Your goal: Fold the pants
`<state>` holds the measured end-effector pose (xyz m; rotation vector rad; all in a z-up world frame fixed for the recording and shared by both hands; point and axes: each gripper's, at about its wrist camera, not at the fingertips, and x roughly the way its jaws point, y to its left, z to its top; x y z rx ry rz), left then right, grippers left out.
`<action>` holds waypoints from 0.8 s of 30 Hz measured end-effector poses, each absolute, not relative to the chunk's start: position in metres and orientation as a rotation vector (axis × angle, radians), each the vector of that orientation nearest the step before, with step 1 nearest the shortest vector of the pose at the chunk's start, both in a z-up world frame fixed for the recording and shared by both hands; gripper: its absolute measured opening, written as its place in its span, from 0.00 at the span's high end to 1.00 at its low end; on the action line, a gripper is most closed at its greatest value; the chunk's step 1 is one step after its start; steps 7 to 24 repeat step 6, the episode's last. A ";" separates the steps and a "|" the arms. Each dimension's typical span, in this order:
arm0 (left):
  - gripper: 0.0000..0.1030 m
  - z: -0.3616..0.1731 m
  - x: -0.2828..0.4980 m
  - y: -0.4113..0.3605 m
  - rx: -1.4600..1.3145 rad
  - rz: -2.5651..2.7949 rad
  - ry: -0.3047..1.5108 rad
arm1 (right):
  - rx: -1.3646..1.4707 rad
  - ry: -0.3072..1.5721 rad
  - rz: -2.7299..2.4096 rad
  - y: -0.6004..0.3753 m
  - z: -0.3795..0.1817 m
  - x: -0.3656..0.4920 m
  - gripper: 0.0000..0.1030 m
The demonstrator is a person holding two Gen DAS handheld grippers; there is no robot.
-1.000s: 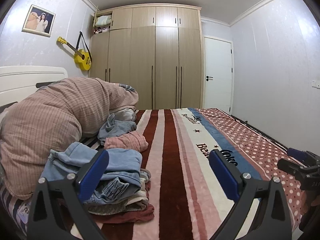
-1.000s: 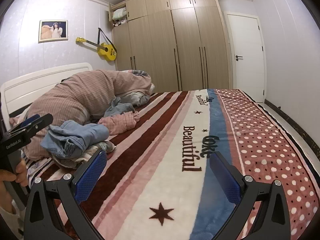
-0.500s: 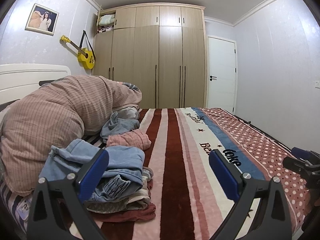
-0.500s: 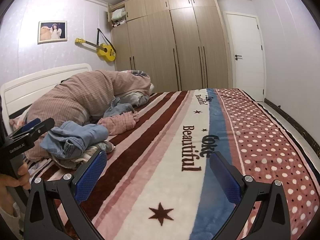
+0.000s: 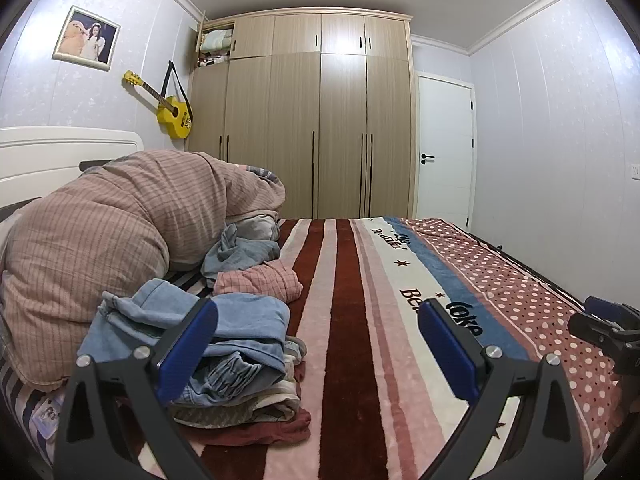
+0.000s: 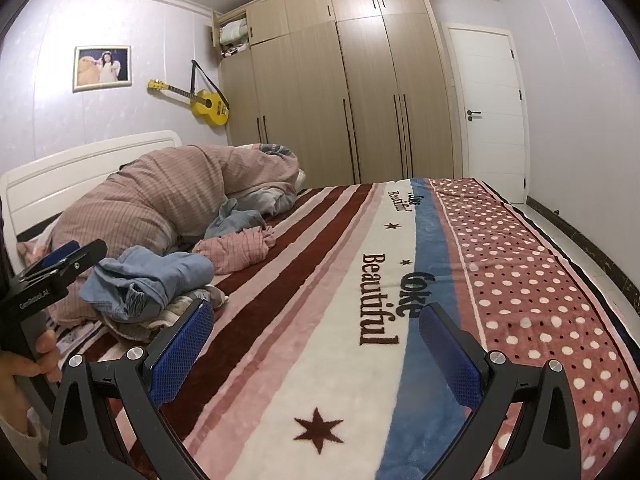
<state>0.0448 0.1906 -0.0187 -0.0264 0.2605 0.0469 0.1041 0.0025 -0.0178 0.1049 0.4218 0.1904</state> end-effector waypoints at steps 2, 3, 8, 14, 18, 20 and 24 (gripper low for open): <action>0.04 -0.019 0.045 0.191 -0.026 0.048 0.260 | 0.104 0.424 0.190 0.003 -0.018 0.104 0.01; 0.04 -0.019 0.045 0.190 -0.026 0.046 0.259 | 0.104 0.424 0.191 0.002 -0.018 0.104 0.01; 0.04 -0.018 0.044 0.192 -0.030 0.048 0.261 | 0.105 0.423 0.190 0.002 -0.018 0.104 0.01; 0.04 -0.018 0.044 0.192 -0.030 0.048 0.261 | 0.105 0.423 0.190 0.002 -0.018 0.104 0.01; 0.04 -0.018 0.044 0.192 -0.030 0.048 0.261 | 0.105 0.423 0.190 0.002 -0.018 0.104 0.01; 0.04 -0.018 0.044 0.192 -0.030 0.048 0.261 | 0.105 0.423 0.190 0.002 -0.018 0.104 0.01; 0.04 -0.018 0.044 0.192 -0.030 0.048 0.261 | 0.105 0.423 0.190 0.002 -0.018 0.104 0.01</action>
